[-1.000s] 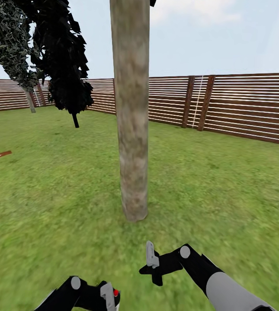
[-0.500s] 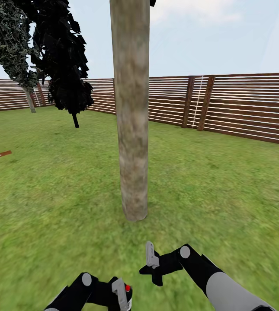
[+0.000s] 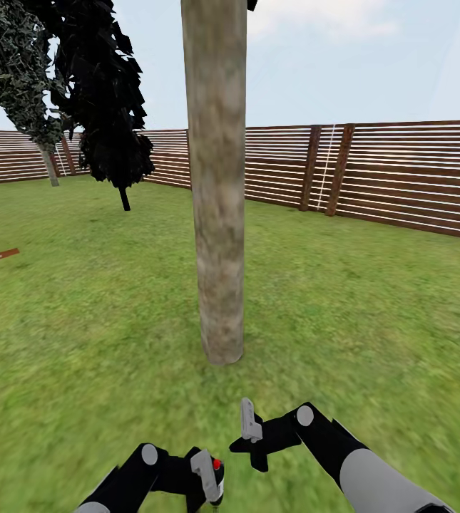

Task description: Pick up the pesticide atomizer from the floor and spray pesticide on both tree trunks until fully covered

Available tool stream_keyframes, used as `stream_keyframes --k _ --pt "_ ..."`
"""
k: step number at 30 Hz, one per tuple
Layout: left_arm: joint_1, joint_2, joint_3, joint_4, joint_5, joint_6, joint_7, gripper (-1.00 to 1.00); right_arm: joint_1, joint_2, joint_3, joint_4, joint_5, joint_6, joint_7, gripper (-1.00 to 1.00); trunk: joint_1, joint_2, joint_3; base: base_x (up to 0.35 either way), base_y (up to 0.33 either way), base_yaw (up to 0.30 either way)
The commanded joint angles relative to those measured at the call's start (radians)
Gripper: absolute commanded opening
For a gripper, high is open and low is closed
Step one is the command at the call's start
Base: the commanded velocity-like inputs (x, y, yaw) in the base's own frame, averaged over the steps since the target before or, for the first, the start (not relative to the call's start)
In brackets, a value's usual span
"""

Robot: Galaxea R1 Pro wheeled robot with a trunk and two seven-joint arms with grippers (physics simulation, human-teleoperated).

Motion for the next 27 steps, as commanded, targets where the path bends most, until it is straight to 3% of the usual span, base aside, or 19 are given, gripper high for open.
stream_keyframes --k 1,5,12,27 --pt "0.000 0.000 0.001 -0.002 0.000 0.000 0.009 -1.00 0.000 0.000 0.000 0.000 0.000 0.000 0.000 -1.00 0.000 0.000 0.000 0.000 0.000 0.000" --pt "0.000 -0.002 0.002 -0.003 0.000 0.000 0.017 -1.00 0.000 0.000 0.000 0.000 0.000 0.000 0.000 -1.00 0.000 0.000 0.000 0.000 0.000 0.000" --pt "0.000 -0.010 -0.001 -0.003 0.035 -0.002 0.018 -1.00 0.000 0.000 0.000 0.000 0.000 -0.001 0.000 -1.00 0.000 0.000 0.000 0.000 0.000 0.000" --pt "0.000 -0.021 0.001 -0.003 0.038 -0.003 0.016 -1.00 0.000 0.000 0.000 0.000 0.000 -0.001 0.000 -1.00 0.000 0.000 0.000 0.000 0.000 0.000"
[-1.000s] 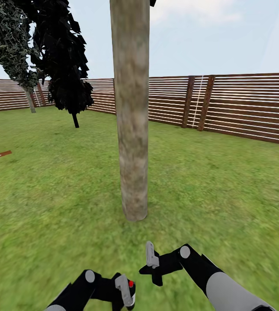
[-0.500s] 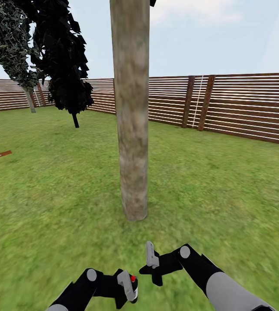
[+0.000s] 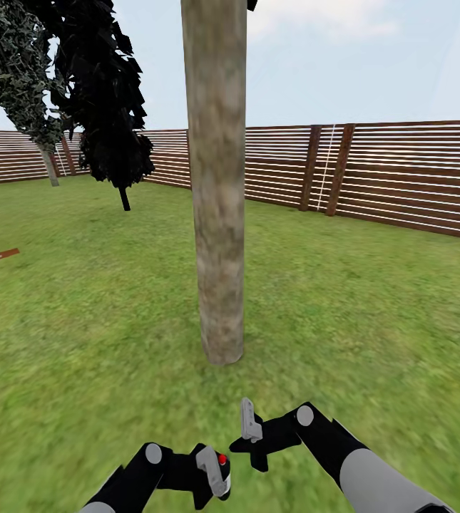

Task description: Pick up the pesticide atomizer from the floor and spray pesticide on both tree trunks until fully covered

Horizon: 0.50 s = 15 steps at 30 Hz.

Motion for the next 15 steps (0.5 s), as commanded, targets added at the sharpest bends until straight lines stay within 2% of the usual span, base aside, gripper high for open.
stream_keyframes --k 1,3,4,15 --pt "0.000 0.000 0.000 0.000 0.005 0.000 0.000 -1.00 0.000 0.000 0.000 0.000 0.000 0.000 0.000 -1.00 0.000 0.000 0.000 0.000 0.000 0.000" --pt "0.000 0.001 -0.002 0.000 0.057 -0.003 -0.002 -1.00 0.000 0.000 0.000 0.000 0.000 0.000 0.000 -1.00 0.000 0.000 0.000 0.000 0.000 0.000" --pt "0.000 0.001 -0.004 0.000 0.068 -0.003 -0.002 -1.00 0.000 0.000 0.000 0.000 0.000 0.000 0.000 -1.00 0.000 0.000 0.000 0.000 0.000 0.000" --pt "0.002 0.002 -0.006 0.002 0.077 -0.008 -0.006 -1.00 0.000 0.000 0.000 0.000 0.000 -0.001 0.000 -1.00 0.000 0.000 0.000 0.000 0.000 0.000"
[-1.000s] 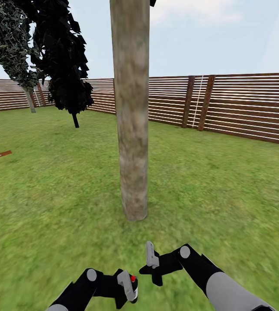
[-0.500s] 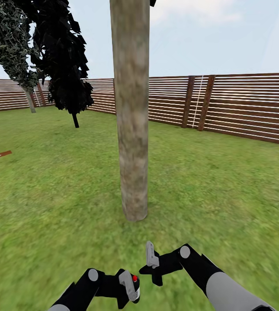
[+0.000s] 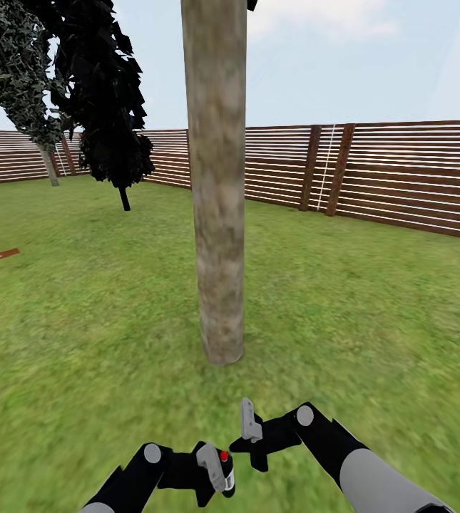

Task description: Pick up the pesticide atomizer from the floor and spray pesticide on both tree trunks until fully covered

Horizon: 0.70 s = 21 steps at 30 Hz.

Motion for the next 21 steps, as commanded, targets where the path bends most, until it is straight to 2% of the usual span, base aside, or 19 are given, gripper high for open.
stream_keyframes --k 1,21 --pt "0.000 0.000 0.002 0.000 0.000 -0.002 0.000 -1.00 0.000 0.000 0.000 0.000 0.000 0.000 0.000 -1.00 0.000 0.000 0.000 0.000 0.000 0.000" --pt "0.000 -0.004 0.004 0.000 0.005 -0.006 -0.001 -1.00 0.000 0.002 0.000 0.000 0.000 0.000 -0.001 -1.00 0.000 0.000 0.000 0.000 0.000 0.000"
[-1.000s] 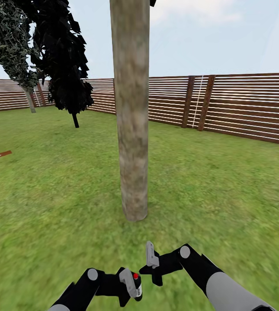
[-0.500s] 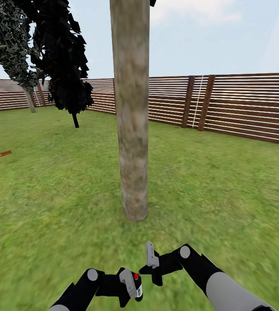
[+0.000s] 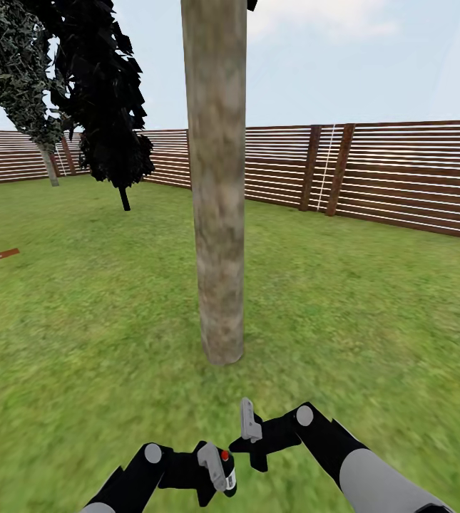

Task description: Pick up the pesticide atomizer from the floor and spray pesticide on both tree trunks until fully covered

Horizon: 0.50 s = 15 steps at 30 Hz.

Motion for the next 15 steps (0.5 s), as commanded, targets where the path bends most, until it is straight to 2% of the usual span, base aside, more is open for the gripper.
stream_keyframes --k 1,9,15 --pt "0.000 -0.002 0.000 0.000 0.001 0.000 0.000 -1.00 0.000 0.000 0.000 0.000 0.000 0.000 0.000 -1.00 0.000 0.000 0.000 0.000 0.000 0.000" --pt "0.000 -0.010 0.000 0.000 0.003 0.000 0.000 -1.00 0.000 0.000 0.000 0.000 0.000 0.000 -0.001 -1.00 0.000 0.000 0.000 0.000 0.000 0.000" --pt "0.000 0.004 -0.008 0.012 -0.011 0.003 0.005 -1.00 0.000 0.001 0.000 0.000 0.000 0.000 -0.001 -1.00 0.000 0.000 0.000 0.000 0.000 0.000"
